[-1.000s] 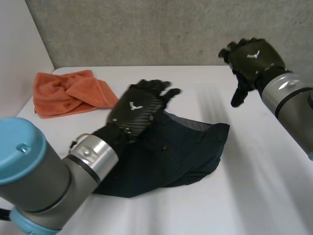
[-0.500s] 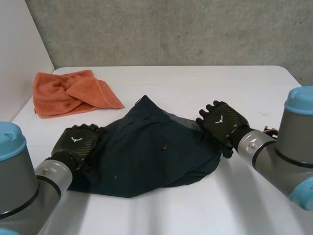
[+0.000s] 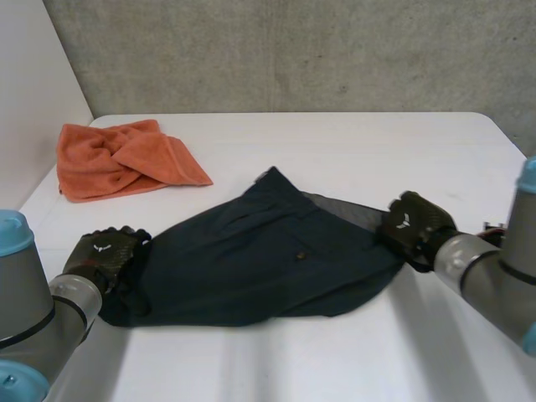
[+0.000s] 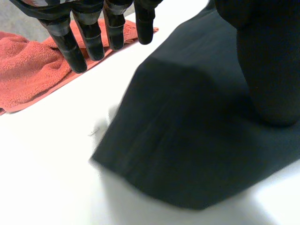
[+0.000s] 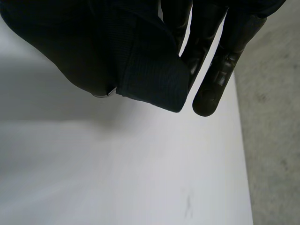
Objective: Fold the laundry.
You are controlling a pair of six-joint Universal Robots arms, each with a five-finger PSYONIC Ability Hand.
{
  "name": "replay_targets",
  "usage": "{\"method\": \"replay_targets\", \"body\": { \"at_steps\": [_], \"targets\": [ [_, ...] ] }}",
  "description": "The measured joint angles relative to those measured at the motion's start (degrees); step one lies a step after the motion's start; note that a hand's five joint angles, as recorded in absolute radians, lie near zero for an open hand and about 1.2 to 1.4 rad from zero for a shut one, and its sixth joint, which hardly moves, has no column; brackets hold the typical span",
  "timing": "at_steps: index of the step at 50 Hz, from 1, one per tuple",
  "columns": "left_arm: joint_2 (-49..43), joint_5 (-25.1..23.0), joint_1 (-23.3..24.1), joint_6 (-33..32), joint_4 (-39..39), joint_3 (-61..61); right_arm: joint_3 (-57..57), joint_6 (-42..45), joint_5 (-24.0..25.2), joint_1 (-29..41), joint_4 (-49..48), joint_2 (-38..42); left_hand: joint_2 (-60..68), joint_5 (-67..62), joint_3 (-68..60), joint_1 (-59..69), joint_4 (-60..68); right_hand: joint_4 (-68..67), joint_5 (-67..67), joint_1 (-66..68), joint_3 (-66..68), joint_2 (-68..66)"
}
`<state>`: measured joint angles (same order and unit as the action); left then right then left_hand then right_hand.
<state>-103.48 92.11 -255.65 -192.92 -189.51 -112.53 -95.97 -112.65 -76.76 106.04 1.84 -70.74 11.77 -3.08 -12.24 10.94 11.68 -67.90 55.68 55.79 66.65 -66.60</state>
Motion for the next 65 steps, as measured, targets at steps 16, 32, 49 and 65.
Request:
{"method": "replay_targets", "body": {
  "at_steps": [16,32,49,65],
  "targets": [
    [2.3,-0.9,0.9,0.1,1.5,-1.9,-9.0,5.3,-0.7,-10.1,12.8,-10.5,0.0,0.0,0.0,0.0,0.1,40.7,-39.7,-37.7,-40.2,42.8],
    [-0.8,-4.1,0.8,0.1,0.0,2.1,8.3,-20.5,3.1,-6.4,13.0,-12.6,9.4,-8.3,-8.8,10.8,9.6,54.5,-51.7,-44.3,-54.6,54.0],
    [-3.3,-5.8,1.2,0.1,-0.2,3.5,43.0,-36.0,5.3,8.8,23.9,19.8,43.7,-41.5,-43.0,42.6,43.7,54.5,-51.7,-44.3,-54.6,54.0],
    [-3.5,-5.7,2.9,-0.1,-0.2,6.7,59.9,-39.0,4.9,10.6,27.2,39.0,56.6,-53.7,-55.6,53.7,56.9,33.2,-32.6,-25.4,-31.7,31.4]
  ]
}}
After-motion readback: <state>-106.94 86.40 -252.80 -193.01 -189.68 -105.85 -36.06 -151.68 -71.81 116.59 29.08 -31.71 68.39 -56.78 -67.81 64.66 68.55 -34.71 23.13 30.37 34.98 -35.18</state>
